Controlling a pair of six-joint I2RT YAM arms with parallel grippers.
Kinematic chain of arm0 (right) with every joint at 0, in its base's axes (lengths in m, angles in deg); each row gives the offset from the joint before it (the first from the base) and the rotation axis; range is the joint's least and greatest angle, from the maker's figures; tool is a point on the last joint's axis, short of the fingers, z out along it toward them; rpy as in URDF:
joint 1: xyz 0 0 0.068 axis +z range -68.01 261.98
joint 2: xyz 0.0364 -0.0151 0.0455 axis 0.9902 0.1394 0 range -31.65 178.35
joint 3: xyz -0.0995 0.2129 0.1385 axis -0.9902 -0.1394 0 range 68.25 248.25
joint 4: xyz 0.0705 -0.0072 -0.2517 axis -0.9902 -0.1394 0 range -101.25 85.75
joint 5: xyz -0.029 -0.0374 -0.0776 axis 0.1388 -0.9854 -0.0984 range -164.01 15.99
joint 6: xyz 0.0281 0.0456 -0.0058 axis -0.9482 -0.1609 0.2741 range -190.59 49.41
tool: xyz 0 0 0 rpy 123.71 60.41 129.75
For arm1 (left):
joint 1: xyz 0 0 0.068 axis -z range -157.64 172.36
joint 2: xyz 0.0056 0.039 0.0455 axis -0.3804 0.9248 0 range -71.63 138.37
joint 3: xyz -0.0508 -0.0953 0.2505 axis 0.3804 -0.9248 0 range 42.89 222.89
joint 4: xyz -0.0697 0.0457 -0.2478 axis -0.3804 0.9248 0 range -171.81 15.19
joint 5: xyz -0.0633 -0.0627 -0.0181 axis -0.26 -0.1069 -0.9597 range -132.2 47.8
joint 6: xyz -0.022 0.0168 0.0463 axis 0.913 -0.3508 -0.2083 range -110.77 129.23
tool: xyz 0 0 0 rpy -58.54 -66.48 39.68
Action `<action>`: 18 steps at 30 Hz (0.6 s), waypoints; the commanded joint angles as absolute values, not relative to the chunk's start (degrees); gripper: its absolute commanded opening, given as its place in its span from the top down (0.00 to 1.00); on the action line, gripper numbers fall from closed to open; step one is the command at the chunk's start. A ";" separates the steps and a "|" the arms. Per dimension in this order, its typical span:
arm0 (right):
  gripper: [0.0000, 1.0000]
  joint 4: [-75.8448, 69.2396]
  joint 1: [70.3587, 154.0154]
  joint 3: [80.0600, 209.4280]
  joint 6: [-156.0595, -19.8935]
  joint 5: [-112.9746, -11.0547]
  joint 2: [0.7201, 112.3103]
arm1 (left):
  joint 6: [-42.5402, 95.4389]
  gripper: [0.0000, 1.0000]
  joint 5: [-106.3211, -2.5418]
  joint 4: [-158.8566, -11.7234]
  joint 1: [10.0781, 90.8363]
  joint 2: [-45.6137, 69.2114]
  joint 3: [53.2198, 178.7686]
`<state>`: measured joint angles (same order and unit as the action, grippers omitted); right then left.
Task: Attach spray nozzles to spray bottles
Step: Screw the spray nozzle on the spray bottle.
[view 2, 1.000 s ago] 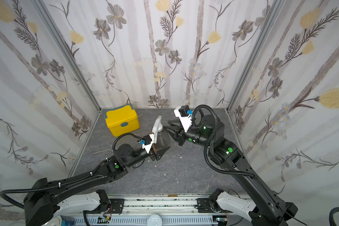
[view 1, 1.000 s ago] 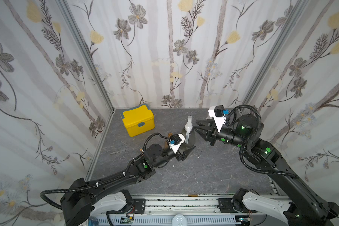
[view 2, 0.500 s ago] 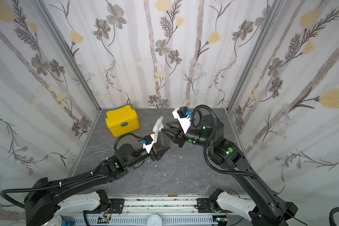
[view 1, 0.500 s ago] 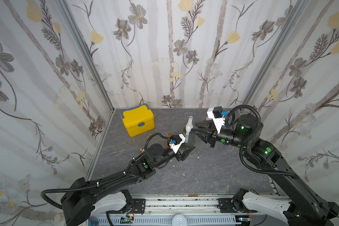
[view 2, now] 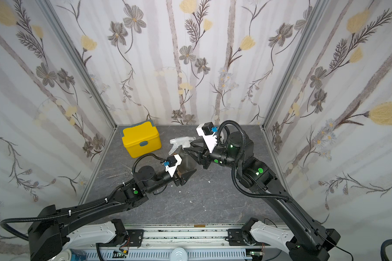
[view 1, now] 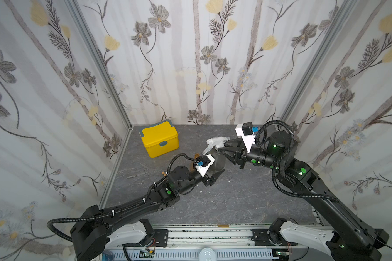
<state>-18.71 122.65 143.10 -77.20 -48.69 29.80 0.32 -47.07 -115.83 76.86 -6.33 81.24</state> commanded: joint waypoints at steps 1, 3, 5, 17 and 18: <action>0.60 -15.56 122.60 142.11 -77.98 -51.45 29.80 | -0.21 0.33 -47.74 -118.65 76.82 -6.59 81.59; 0.60 -14.96 122.68 141.35 -78.32 -51.87 29.71 | -0.21 0.33 -47.79 -118.64 76.84 -6.59 81.58; 0.61 -14.41 122.77 140.66 -78.56 -52.64 29.67 | -0.18 0.33 -47.74 -118.75 76.84 -6.59 81.60; 0.53 -11.43 128.65 138.54 -79.92 -68.09 29.78 | -0.04 0.33 -47.16 -119.45 76.85 -6.59 81.36; 0.50 -11.98 130.36 138.73 -79.82 -68.51 29.74 | -0.03 0.33 -47.01 -119.49 76.85 -6.59 81.30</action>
<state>-12.44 128.35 138.38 -80.00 -62.35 29.56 0.37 -46.76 -114.56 76.81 -6.33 81.22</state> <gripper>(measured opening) 0.476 0.745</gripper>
